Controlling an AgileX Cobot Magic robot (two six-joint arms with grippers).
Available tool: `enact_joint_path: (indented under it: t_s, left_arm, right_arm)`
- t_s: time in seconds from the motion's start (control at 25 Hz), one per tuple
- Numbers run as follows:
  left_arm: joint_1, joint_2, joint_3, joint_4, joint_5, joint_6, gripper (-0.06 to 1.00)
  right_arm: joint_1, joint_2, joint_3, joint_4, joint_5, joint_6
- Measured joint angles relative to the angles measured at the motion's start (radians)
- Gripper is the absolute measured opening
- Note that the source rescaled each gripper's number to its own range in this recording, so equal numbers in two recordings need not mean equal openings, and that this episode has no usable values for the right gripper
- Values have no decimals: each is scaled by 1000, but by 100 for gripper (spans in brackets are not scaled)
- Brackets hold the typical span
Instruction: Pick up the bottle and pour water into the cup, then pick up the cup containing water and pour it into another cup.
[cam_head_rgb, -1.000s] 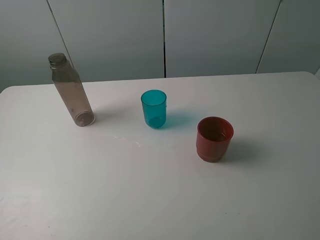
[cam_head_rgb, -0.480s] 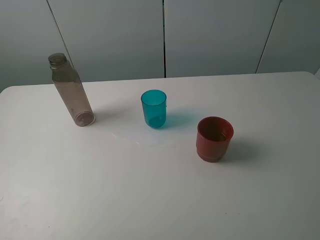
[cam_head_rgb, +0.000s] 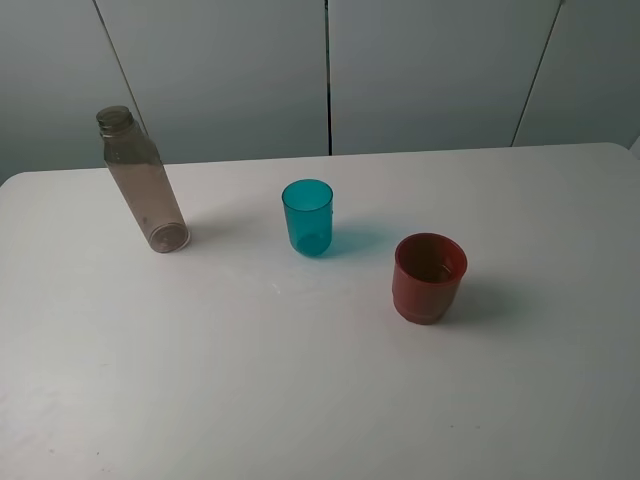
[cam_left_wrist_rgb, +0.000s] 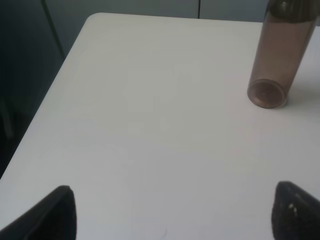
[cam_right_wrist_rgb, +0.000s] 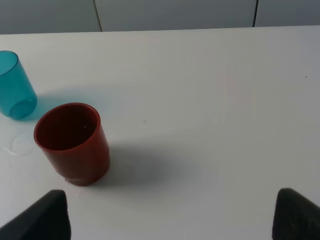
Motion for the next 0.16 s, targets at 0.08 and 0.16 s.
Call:
enact_joint_path:
  t_s: [0.08,0.16]
  left_arm:
    - [9,0,0,0,0,0,99]
    - [9,0,0,0,0,0,99]
  right_arm:
    - [0,0,0,0,0,0]
    - [0,0,0,0,0,0]
